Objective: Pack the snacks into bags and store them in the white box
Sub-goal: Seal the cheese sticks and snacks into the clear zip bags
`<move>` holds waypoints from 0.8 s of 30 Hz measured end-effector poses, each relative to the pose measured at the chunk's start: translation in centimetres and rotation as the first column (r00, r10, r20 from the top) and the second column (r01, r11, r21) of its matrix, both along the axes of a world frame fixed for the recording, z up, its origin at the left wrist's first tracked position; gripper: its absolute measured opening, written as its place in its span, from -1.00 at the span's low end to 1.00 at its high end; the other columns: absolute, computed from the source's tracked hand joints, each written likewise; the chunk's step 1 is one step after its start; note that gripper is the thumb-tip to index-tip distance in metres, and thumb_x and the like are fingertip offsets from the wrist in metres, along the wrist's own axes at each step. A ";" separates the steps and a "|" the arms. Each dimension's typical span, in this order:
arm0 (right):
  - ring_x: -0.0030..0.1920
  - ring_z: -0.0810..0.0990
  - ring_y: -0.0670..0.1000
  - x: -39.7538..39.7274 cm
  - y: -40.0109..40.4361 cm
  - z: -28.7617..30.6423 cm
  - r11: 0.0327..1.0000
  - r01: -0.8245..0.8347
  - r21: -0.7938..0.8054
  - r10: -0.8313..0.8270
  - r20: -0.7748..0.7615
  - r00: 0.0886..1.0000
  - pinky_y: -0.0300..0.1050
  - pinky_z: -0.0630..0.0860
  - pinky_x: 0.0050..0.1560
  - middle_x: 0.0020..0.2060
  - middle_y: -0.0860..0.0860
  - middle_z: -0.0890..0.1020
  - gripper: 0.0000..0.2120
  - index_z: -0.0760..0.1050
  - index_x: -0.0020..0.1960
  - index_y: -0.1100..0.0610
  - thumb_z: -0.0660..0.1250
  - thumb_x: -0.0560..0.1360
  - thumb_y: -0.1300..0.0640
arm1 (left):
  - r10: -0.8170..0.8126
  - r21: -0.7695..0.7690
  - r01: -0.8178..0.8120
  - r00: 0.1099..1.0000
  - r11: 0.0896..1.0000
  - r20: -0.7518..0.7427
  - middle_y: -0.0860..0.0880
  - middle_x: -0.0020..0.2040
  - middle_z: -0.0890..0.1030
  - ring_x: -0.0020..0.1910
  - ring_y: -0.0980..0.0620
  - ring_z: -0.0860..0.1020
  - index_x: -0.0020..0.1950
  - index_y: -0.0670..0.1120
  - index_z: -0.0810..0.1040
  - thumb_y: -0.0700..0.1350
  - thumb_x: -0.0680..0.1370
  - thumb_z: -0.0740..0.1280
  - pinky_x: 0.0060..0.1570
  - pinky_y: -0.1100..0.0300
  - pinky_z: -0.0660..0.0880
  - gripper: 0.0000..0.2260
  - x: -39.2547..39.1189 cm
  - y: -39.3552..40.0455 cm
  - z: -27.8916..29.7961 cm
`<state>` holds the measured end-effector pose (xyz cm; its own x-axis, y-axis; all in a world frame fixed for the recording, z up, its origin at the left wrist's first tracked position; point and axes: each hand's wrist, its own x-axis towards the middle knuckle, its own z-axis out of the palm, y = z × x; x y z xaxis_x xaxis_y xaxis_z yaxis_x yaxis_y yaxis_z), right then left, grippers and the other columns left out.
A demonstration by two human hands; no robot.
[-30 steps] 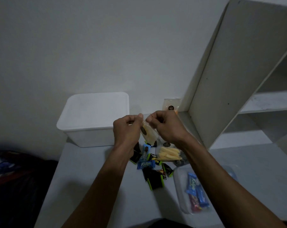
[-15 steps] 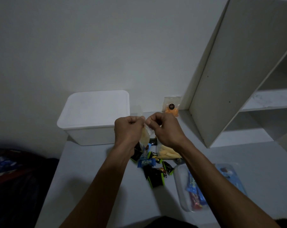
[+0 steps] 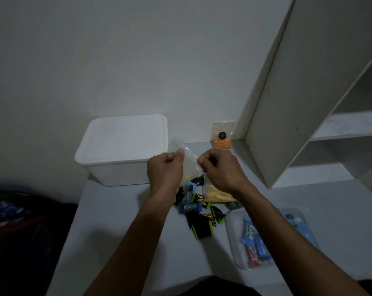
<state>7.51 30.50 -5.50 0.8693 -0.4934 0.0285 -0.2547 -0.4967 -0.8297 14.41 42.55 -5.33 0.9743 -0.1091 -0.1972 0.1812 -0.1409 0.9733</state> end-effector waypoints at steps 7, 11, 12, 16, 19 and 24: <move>-0.15 0.64 -0.02 -1.3 -3.5 4.0 0.960 -0.256 -0.114 0.239 -0.145 0.960 -0.03 0.61 -0.02 -0.24 -0.04 0.65 -0.85 0.56 -0.17 0.03 0.33 0.58 0.11 | -0.272 0.065 0.264 0.924 0.962 0.268 0.09 0.08 0.62 0.04 0.12 0.57 0.15 0.06 0.62 -0.04 0.57 0.37 -0.07 0.27 0.46 -0.83 2.0 1.8 -0.3; -0.21 0.62 -0.09 -1.5 -4.6 4.8 0.954 -0.266 -0.135 0.251 -0.122 0.960 -0.10 0.57 -0.14 -0.27 -0.08 0.64 -0.83 0.55 -0.20 -0.01 0.34 0.57 0.05 | -0.254 -0.016 0.268 0.926 0.963 0.279 0.07 -0.08 0.69 -0.02 0.14 0.61 -0.06 -0.01 0.68 -0.07 0.54 0.42 -0.03 0.27 0.48 -0.94 1.9 1.5 -0.4; -0.22 0.61 -0.10 -1.8 -4.8 4.7 0.966 -0.241 -0.097 0.234 -0.081 0.969 -0.16 0.53 -0.19 -0.26 -0.08 0.64 -0.84 0.56 -0.19 -0.02 0.34 0.56 0.02 | -0.227 -0.055 0.249 0.940 0.967 0.255 0.07 -0.11 0.69 -0.06 0.17 0.60 -0.08 -0.02 0.68 -0.07 0.53 0.43 -0.03 0.28 0.48 -0.95 1.9 1.4 -0.5; -0.11 0.63 -0.09 -3.1 -5.0 2.4 0.994 -0.108 0.024 0.107 0.035 0.994 -0.12 0.60 -0.15 -0.14 -0.08 0.67 -0.85 0.62 -0.02 -0.02 0.43 0.48 -0.06 | -0.137 -0.160 0.157 0.982 0.975 0.129 0.09 -0.18 0.65 -0.19 0.24 0.55 -0.10 0.00 0.68 -0.10 0.51 0.45 -0.12 0.30 0.47 -0.99 1.6 0.9 -0.8; -0.23 0.61 -0.08 -3.2 -4.1 0.3 0.996 -0.005 0.093 -0.009 0.147 0.989 0.00 0.62 -0.17 -0.23 0.02 0.67 -0.90 0.64 -0.10 0.10 0.42 0.51 0.07 | -0.129 -0.181 0.140 0.989 0.973 0.074 0.12 -0.18 0.64 -0.21 0.27 0.53 -0.08 0.00 0.67 -0.09 0.52 0.44 -0.15 0.31 0.46 -0.98 1.2 0.5 -1.2; -0.31 0.60 -0.08 -2.8 -4.2 -1.9 0.980 0.145 0.134 -0.172 0.219 0.960 -0.01 0.63 -0.27 -0.29 0.05 0.67 -0.85 0.65 -0.10 0.19 0.41 0.51 0.09 | -0.139 -0.182 0.153 0.986 0.971 0.087 0.14 -0.20 0.67 -0.24 0.36 0.58 0.01 -0.11 0.69 -0.13 0.52 0.44 -0.14 0.39 0.52 -0.89 0.9 -0.7 -2.8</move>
<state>4.67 26.32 -7.36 0.7569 -0.6357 0.1517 -0.1192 -0.3624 -0.9244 15.31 41.89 -8.13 0.9560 -0.2799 -0.0883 0.0995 0.0260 0.9947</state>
